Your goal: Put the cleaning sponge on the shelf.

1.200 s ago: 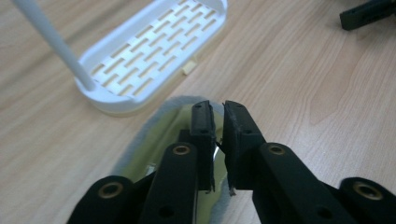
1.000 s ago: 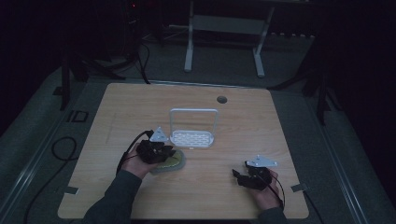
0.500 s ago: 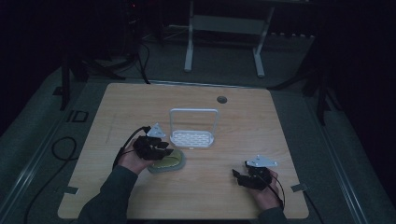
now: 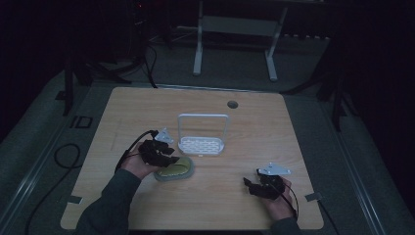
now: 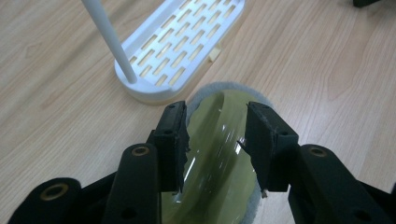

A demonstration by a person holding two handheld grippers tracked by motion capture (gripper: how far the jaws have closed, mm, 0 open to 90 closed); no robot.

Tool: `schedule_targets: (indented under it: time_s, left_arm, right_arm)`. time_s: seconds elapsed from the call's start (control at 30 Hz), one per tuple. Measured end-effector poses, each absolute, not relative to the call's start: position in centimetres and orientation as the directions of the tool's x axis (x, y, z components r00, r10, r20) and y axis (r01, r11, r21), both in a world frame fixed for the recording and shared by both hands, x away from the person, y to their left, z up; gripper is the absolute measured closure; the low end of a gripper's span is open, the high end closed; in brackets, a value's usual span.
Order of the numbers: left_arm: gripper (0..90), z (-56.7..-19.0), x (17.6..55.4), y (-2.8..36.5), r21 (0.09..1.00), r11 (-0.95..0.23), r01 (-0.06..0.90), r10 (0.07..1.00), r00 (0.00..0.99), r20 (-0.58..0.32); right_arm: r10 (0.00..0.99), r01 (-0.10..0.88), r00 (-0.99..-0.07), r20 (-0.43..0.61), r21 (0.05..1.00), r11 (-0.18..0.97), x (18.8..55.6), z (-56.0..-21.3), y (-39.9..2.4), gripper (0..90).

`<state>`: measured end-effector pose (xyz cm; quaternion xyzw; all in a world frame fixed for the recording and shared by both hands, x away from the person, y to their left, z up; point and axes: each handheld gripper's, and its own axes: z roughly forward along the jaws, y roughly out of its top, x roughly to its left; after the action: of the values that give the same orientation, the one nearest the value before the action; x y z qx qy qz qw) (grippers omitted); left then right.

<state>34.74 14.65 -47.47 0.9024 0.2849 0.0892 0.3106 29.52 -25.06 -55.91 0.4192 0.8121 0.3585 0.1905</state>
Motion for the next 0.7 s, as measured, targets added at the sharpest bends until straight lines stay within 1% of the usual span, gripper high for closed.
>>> schedule_targets:
  time_s: [0.03, 0.23, 0.7]
  left_arm:
    - [56.4, -47.5, 34.8, 14.7, 0.605, -0.651, 0.458, 0.567, 0.824, -0.014]
    - [53.8, -47.5, 35.2, 14.6, 0.575, -0.684, 0.449, 0.546, 0.838, -0.006]
    - [54.1, -46.9, 35.9, 14.4, 0.503, -0.747, 0.435, 0.498, 0.867, -0.010]
  right_arm:
    - [0.817, 0.544, -0.576, -0.009, 0.742, 0.392, 29.5, -55.9, -25.1, 32.9]
    - [0.817, 0.543, -0.576, -0.009, 0.742, 0.392, 29.5, -55.9, -25.1, 33.0]
    - [0.817, 0.543, -0.576, -0.009, 0.742, 0.392, 29.5, -55.9, -25.1, 32.9]
